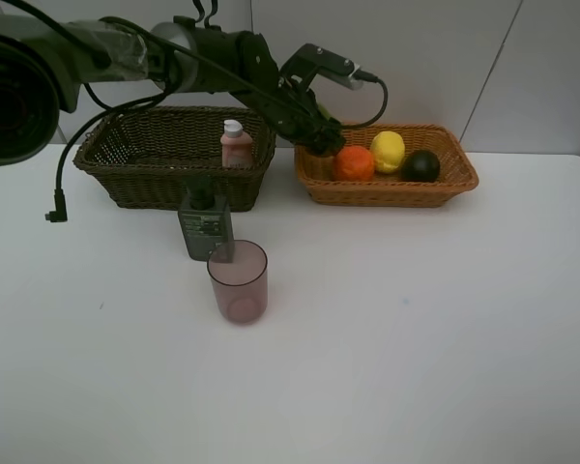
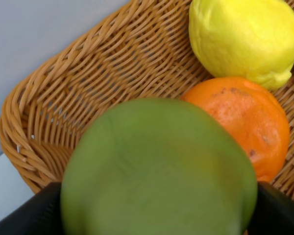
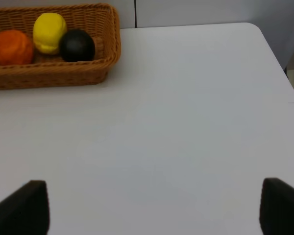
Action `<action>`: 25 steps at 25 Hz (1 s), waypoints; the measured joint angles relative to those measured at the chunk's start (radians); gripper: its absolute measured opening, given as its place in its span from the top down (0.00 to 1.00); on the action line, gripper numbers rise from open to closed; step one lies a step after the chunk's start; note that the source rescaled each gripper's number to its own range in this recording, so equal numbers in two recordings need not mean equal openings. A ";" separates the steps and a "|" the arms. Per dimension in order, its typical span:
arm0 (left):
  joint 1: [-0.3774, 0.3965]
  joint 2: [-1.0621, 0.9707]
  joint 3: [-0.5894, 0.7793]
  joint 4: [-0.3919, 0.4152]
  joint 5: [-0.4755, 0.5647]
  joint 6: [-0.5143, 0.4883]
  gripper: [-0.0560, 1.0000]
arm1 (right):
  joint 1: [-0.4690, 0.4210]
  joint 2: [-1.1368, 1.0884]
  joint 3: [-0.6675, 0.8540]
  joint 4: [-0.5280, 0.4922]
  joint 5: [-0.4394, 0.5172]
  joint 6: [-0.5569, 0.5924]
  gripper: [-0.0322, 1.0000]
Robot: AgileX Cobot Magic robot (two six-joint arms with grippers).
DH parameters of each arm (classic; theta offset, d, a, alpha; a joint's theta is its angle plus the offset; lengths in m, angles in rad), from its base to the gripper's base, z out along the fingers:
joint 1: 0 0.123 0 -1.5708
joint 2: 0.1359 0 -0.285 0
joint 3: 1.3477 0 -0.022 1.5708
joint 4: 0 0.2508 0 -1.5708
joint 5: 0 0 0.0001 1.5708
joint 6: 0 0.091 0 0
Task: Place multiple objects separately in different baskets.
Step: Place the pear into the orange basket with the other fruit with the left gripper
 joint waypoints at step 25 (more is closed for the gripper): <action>0.000 -0.001 0.000 -0.029 -0.047 -0.005 0.00 | 0.000 0.000 0.000 0.000 0.000 0.000 0.12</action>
